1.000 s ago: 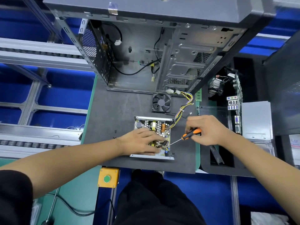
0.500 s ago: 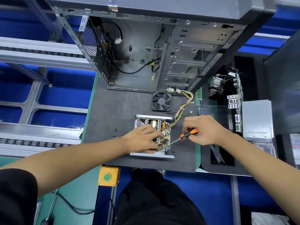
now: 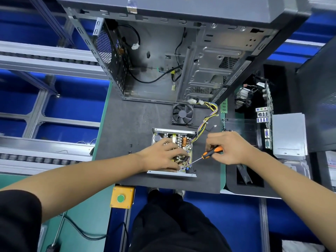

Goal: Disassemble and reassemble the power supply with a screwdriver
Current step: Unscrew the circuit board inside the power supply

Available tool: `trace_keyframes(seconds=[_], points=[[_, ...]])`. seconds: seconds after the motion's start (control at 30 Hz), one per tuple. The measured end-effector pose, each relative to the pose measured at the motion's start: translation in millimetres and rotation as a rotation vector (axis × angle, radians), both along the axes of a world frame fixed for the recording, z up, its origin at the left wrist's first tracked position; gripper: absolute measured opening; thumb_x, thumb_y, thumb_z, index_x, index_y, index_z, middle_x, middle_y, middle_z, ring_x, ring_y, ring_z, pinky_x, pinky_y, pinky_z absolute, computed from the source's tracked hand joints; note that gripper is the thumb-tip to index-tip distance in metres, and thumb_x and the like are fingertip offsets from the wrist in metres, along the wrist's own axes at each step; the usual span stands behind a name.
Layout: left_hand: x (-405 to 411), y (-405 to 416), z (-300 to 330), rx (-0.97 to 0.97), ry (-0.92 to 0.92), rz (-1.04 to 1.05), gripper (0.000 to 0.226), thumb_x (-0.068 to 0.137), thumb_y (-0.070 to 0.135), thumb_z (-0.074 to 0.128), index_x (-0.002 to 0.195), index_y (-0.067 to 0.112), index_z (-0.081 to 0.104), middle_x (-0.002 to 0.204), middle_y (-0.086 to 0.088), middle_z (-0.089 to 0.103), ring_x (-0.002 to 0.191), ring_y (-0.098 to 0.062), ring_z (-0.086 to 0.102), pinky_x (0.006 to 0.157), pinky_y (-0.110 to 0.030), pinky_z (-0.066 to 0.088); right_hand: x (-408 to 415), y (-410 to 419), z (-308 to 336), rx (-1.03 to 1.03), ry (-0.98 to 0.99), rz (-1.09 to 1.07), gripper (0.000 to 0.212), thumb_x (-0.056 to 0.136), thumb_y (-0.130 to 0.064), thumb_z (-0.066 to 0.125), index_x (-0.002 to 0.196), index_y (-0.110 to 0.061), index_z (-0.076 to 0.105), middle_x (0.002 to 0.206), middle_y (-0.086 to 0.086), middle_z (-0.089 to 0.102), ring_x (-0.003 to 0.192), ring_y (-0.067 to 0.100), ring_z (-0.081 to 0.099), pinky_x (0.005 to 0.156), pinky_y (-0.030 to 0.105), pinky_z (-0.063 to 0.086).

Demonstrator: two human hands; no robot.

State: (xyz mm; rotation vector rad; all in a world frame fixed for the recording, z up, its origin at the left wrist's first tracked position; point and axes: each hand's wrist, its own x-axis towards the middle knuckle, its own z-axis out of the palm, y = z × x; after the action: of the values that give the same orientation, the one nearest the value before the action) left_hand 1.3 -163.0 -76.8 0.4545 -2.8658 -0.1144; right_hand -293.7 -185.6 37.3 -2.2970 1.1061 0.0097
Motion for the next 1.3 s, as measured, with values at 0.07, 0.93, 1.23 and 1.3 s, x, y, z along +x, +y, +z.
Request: trace_keyframes(seconds=[0.07, 0.93, 1.23, 1.3], points=[[-1, 0, 2, -0.014, -0.023, -0.004, 0.014, 0.102, 0.035, 0.057, 0.098, 0.039, 0.07, 0.139, -0.001, 0.05, 0.107, -0.027, 0.049, 0.096, -0.044, 0.04, 0, 0, 0, -0.003, 0.0, -0.002, 0.016, 0.069, -0.034, 0.049, 0.079, -0.031, 0.062, 0.078, -0.016, 0.057, 0.066, 0.01, 0.051, 0.052, 0.034, 0.046], [3, -2, 0, 0.085, 0.169, -0.002, 0.022, 0.095, 0.01, 0.066, 0.092, 0.031, 0.073, 0.137, -0.001, 0.051, 0.113, -0.028, 0.048, 0.118, -0.058, 0.027, 12, 3, -2, -0.122, 0.114, 0.064, 0.007, 0.069, -0.024, 0.062, 0.075, -0.028, 0.06, 0.076, -0.011, 0.055, 0.065, 0.013, 0.051, 0.051, 0.019, 0.016], [7, 0, 4, 0.023, 0.145, -0.018, 0.019, 0.099, 0.017, 0.064, 0.094, 0.032, 0.075, 0.124, -0.005, 0.066, 0.11, -0.028, 0.055, 0.117, -0.051, 0.034, 12, 2, -2, -0.131, 0.101, 0.061, 0.006, 0.069, -0.025, 0.061, 0.075, -0.028, 0.06, 0.075, -0.011, 0.055, 0.065, 0.015, 0.054, 0.05, 0.019, 0.018], [5, 2, 5, 0.055, 0.157, 0.011, 0.014, 0.1, 0.033, 0.065, 0.09, 0.032, 0.075, 0.123, -0.004, 0.068, 0.11, -0.026, 0.055, 0.116, -0.05, 0.036, 12, 2, -2, -0.127, 0.094, 0.061, 0.008, 0.069, -0.023, 0.064, 0.074, -0.028, 0.06, 0.075, -0.011, 0.055, 0.065, 0.014, 0.053, 0.05, 0.02, 0.02]])
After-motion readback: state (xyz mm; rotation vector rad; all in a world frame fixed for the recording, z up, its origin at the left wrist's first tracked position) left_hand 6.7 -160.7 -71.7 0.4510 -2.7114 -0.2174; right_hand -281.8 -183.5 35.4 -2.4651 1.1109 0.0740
